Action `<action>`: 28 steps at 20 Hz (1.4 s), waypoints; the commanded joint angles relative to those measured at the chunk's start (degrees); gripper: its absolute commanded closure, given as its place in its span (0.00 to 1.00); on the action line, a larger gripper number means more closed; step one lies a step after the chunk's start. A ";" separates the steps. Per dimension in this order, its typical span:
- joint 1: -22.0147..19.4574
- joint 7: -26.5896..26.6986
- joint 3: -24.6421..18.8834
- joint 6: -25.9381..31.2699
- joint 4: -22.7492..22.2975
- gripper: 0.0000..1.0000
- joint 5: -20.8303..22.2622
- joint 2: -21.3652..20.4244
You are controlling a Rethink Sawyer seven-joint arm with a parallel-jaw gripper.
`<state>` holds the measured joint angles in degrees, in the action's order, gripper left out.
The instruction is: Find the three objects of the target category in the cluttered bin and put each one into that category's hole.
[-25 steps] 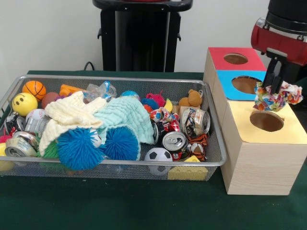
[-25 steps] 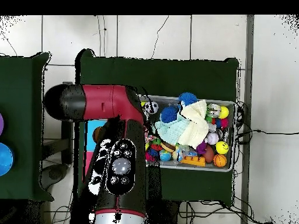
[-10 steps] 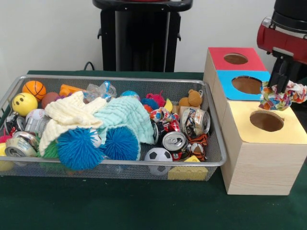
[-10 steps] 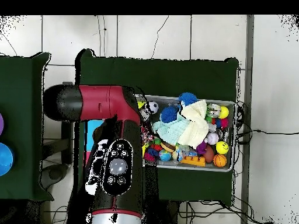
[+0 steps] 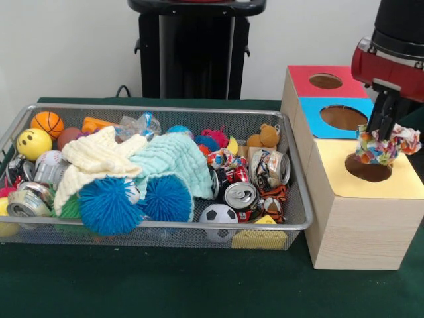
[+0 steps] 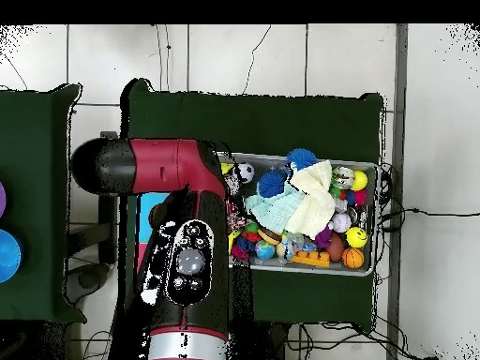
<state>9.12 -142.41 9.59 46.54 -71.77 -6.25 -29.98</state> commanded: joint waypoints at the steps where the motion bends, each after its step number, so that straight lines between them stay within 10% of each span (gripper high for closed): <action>1: -2.21 -3.15 -2.08 -2.20 -0.63 1.00 1.72 3.04; 15: -3.95 1.20 -1.72 2.41 0.52 1.00 3.99 2.74; 28: 1.14 -10.63 1.03 6.58 8.82 1.00 1.81 8.10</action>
<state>7.90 -142.41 10.85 46.34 -66.53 -4.48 -25.99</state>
